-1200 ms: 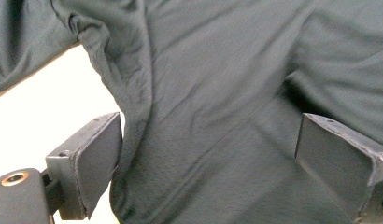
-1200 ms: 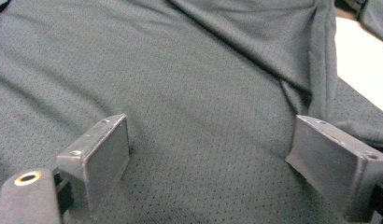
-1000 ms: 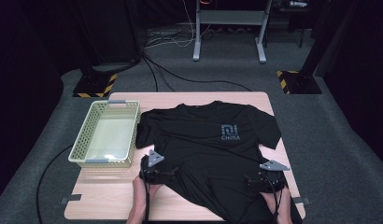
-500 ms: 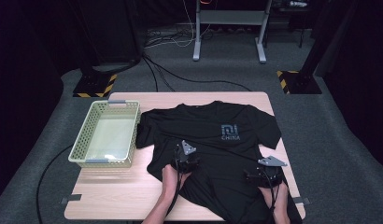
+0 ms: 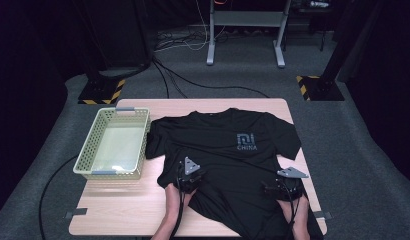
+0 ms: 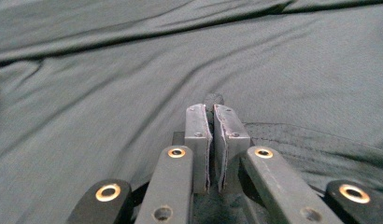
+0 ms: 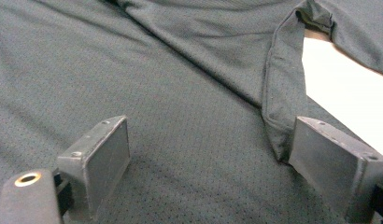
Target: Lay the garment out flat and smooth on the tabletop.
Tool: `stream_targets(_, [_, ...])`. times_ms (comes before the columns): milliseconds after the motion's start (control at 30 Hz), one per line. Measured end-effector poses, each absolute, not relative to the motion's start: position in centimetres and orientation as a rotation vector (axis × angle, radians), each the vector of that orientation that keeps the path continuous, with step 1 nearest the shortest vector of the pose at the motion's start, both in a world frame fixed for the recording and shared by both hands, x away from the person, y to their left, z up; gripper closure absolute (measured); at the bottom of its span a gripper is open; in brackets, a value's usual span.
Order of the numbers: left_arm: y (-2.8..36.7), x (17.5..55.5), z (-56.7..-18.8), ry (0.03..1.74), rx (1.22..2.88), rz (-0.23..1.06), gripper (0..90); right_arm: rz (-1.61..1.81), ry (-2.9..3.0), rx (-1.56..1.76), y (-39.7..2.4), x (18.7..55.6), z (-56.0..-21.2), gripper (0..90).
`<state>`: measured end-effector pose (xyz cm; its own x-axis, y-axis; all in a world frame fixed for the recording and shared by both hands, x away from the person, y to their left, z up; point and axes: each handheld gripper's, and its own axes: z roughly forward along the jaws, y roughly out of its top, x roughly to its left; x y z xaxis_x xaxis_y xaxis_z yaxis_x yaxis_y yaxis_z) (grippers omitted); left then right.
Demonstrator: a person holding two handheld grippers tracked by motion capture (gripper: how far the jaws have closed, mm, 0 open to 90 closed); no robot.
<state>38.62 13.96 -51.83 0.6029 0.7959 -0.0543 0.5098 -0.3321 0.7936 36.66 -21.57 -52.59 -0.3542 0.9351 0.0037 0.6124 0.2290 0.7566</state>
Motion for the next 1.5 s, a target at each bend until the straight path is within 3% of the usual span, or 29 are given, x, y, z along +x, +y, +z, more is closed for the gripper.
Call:
stream_targets(400, [20.8, 29.4, -52.5, 1.050, 1.943, 0.446, 84.5, 0.962, 2.052, 1.436, -21.7, 36.7, -52.5, 9.8])
stream_targets(567, [23.9, 24.8, -53.1, 1.060, 1.925, 0.374, 84.4, 0.940, 2.068, 1.441, -21.9, 36.5, -52.5, 8.7])
stream_targets(700, [25.3, 23.4, -52.8, 1.027, 1.946, 0.307, 82.5, 0.930, 2.062, 1.448, -22.3, 36.0, -52.3, 8.3])
stream_targets(767, [26.0, 23.3, -52.0, 1.002, 1.920, 0.288, 75.6, 0.921, 2.044, 1.453, -22.7, 35.7, -52.0, 8.2])
stream_targets(933, [25.5, 26.3, -49.8, 1.045, 1.863, 0.424, 41.7, 0.919, 2.001, 1.482, -23.8, 35.7, -51.6, 8.2])
stream_targets(1033, [23.0, 29.6, -50.3, 1.061, 1.945, 0.509, 33.3, 0.891, 1.983, 1.505, -24.1, 35.9, -52.1, 8.0])
stream_targets(1200, [20.7, 32.0, -52.6, 1.069, 2.090, 0.564, 30.0, 0.839, 1.984, 1.505, -24.2, 35.7, -52.5, 7.9])
stream_targets(1500, [24.0, 28.0, -53.0, 1.121, 2.041, 0.574, 30.7, 0.836, 1.978, 1.539, -25.0, 33.8, -52.6, 7.4])
